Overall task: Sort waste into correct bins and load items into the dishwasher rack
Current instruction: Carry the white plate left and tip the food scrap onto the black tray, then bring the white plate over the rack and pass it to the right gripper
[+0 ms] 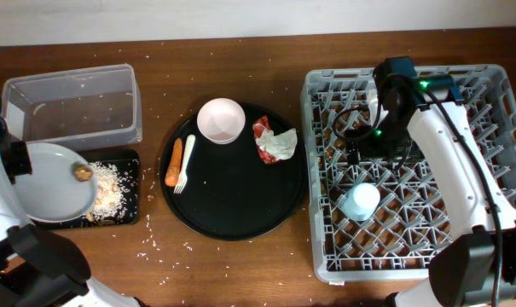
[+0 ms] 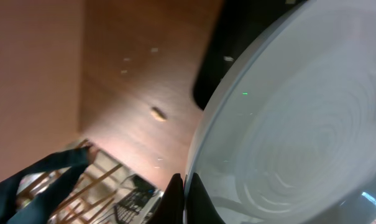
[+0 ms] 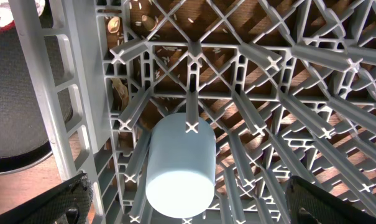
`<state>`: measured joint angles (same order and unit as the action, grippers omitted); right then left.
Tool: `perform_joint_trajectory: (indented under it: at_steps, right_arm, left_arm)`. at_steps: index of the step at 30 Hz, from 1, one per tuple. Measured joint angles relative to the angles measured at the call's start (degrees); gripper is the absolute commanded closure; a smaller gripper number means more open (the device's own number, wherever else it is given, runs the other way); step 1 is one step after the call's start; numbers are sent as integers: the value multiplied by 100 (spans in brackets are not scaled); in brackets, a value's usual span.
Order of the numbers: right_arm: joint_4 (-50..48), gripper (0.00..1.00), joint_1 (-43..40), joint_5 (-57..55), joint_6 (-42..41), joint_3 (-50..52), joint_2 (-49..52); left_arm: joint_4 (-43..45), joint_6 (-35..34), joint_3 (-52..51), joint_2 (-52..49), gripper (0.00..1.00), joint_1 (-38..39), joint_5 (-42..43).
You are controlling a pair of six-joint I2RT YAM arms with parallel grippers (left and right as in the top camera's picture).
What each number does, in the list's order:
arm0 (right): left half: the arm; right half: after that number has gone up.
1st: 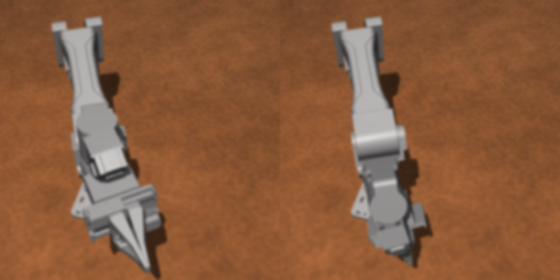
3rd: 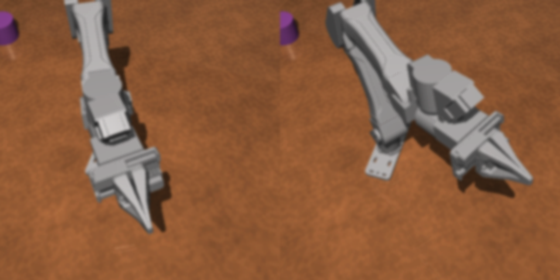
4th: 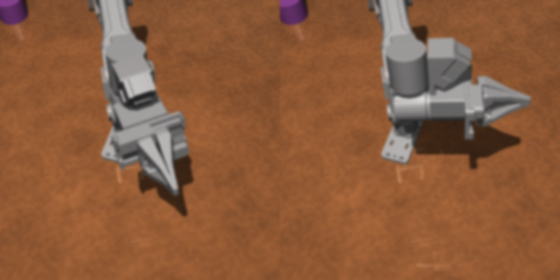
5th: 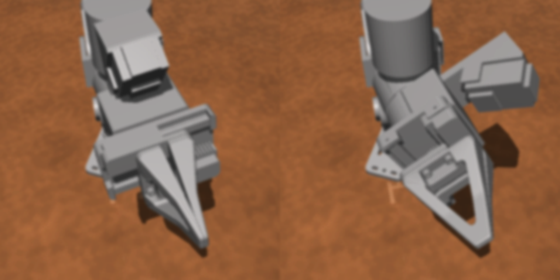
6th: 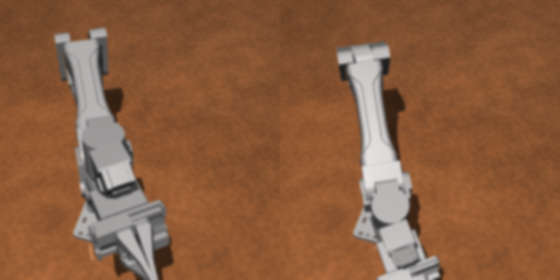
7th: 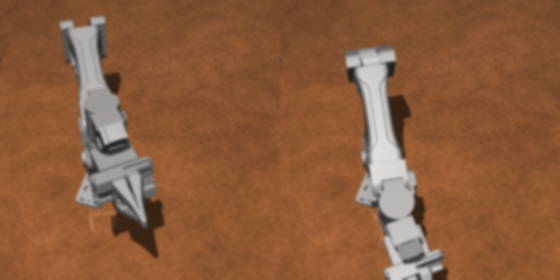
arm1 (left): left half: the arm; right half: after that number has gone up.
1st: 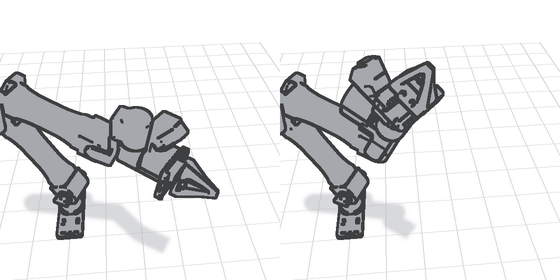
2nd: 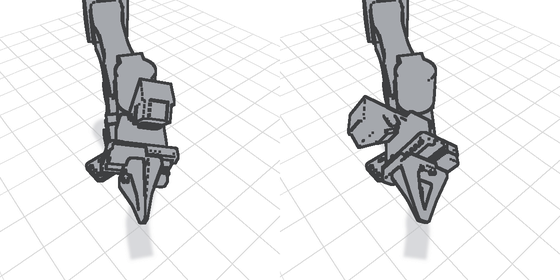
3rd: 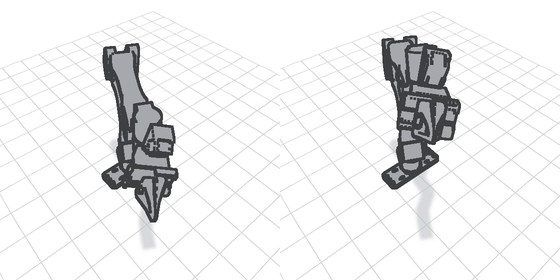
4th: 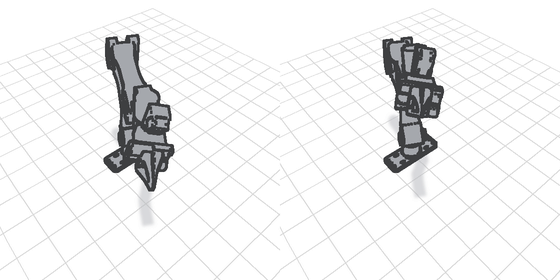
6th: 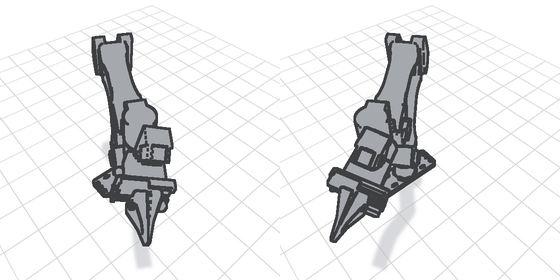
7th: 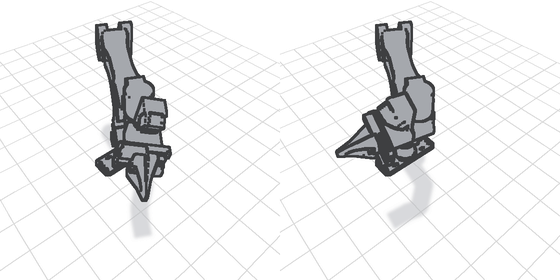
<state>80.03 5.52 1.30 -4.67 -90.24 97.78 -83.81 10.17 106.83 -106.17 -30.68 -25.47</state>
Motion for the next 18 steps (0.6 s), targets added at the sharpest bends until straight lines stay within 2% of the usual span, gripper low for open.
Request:
perform_joint_trajectory:
  at_steps: [10,18]
  right_arm:
    - [-79,2,0,0,15,0,0]
    - [-79,2,0,0,15,0,0]
  left_arm:
    - [164,-1123,0,0,99,212,-1921]
    - [262,-1362,0,0,99,984,-2533]
